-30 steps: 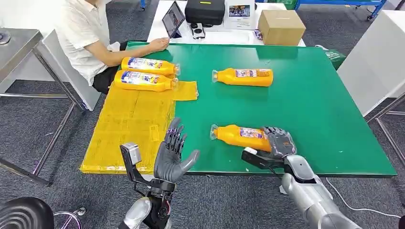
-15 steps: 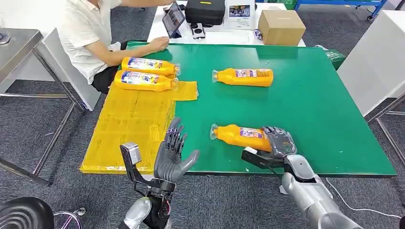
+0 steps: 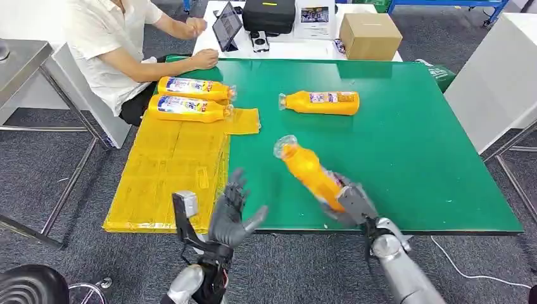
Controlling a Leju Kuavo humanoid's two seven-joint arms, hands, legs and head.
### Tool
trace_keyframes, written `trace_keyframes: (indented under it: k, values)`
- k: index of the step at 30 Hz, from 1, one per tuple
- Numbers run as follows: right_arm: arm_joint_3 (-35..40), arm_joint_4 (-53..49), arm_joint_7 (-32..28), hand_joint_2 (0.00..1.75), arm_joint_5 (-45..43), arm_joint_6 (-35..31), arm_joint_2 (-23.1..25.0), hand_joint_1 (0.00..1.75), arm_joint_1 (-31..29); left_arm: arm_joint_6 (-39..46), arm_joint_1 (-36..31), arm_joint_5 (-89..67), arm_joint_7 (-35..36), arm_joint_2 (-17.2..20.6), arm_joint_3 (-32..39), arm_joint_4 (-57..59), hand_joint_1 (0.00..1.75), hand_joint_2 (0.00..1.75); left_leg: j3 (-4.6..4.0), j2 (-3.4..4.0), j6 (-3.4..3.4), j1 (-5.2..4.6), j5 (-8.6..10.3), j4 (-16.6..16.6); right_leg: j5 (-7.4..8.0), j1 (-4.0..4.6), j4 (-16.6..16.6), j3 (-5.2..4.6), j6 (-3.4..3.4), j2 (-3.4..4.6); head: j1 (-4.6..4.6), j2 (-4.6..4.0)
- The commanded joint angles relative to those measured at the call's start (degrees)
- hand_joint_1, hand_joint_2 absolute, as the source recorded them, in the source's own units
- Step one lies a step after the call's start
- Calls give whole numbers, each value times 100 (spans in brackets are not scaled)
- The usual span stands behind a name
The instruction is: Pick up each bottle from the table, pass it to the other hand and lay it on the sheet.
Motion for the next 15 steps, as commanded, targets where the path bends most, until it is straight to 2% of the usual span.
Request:
trace_keyframes:
  k: [1,4,10,15]
  values:
    - [-148,-820,21,175,-316,91,357,175,395,-212,-193,198,77,238,-352,1078,0,175,-4,0,-8,2,0,-6,-2,2,-1,-5,-9,1,0,0]
    - [-157,-941,-169,175,-443,1,421,175,397,-76,-175,234,69,245,-312,967,0,175,-31,-8,-6,0,6,-9,-4,-1,-2,-25,-13,-4,4,0]
    - [-118,-1207,-120,175,-743,-103,583,175,511,15,-146,223,-24,296,-375,722,0,175,-50,-19,-8,-5,3,-6,-7,-3,3,-43,-14,-7,4,0]
    - [504,-1003,-169,175,-537,-78,760,175,378,-33,-321,148,13,279,-535,768,0,175,-68,-16,-9,-3,3,-5,-4,-1,2,-63,-14,-3,2,0]
